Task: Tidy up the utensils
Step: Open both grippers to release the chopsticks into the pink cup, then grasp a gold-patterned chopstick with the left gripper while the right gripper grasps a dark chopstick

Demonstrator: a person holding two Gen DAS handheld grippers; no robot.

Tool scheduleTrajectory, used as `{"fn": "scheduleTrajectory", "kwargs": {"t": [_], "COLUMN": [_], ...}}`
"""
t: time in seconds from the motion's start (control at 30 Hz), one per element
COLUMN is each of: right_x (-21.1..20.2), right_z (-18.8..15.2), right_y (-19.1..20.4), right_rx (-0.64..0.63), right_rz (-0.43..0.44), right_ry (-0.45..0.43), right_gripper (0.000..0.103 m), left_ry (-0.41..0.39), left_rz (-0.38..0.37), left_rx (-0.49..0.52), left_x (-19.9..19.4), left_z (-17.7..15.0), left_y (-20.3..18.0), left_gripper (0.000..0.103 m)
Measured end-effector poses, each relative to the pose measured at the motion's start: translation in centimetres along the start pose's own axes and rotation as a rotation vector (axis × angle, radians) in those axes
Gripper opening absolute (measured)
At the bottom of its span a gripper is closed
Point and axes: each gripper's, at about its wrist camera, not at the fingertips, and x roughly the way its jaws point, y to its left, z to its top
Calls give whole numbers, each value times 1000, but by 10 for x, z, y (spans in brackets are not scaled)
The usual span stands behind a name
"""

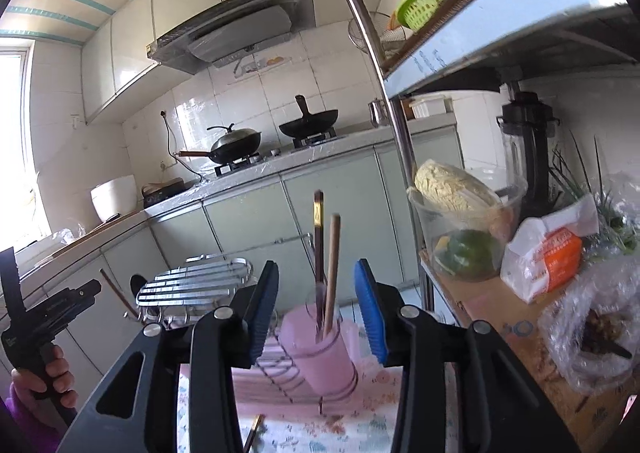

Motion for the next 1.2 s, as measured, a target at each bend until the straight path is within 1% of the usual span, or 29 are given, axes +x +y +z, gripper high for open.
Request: {"fn": "scheduleTrajectory", "kwargs": {"t": [0.13,0.23,0.3,0.33,0.4,0.43,0.5,0.53,0.57,0.63,0.83,0.93,1.0,1.03,1.07,1.1,1.13,1.2], "right_x": [-5,-1,8,15,29,34,52,57,66,76,98,105,109,111,112,113,114,114], "right_z": [-16,-35,-52,-62,-78,-86,-106,-113,-124,-138,-159,-167,-172,-174,-176,-177,-178,-180], "right_y": [-8,-16,-24,-29,-35,-37,-42,-43,-45,-48,-47,-44,-42,-41,-39,-39,-39,-40], "right_rx": [26,68,106,135,177,193,231,243,266,291,274,263,247,235,224,217,218,218], "right_rz": [-7,-2,14,29,48,59,69,71,76,74,40,32,20,11,4,-2,-1,6], "right_ry": [62,153,251,321,445,496,636,679,742,807,918,952,969,972,973,975,976,971], "right_gripper": [39,39,39,39,35,35,34,33,33,33,33,33,27,23,14,12,11,8], "left_ry": [34,71,110,130,190,213,280,305,332,398,561,652,722,751,789,812,838,861], "left_rz": [2,7,10,9,5,4,0,-1,-1,-15,-62,-78,-95,-100,-109,-116,-122,-127], "left_rx": [-7,-10,-7,-5,4,7,22,31,41,65,111,115,105,98,87,79,71,74], "left_x": [-5,-8,-7,-7,-4,-2,4,7,10,18,40,54,66,71,77,82,89,95], "left_z": [-11,-23,-33,-39,-53,-59,-75,-81,-88,-102,-133,-145,-153,-157,-161,-163,-166,-168], "left_y": [7,13,17,19,22,22,23,22,21,17,-2,-10,-15,-17,-20,-21,-24,-32], "left_gripper": [44,44,44,44,44,44,44,44,44,44,44,42,34,34,32,30,30,30]}}
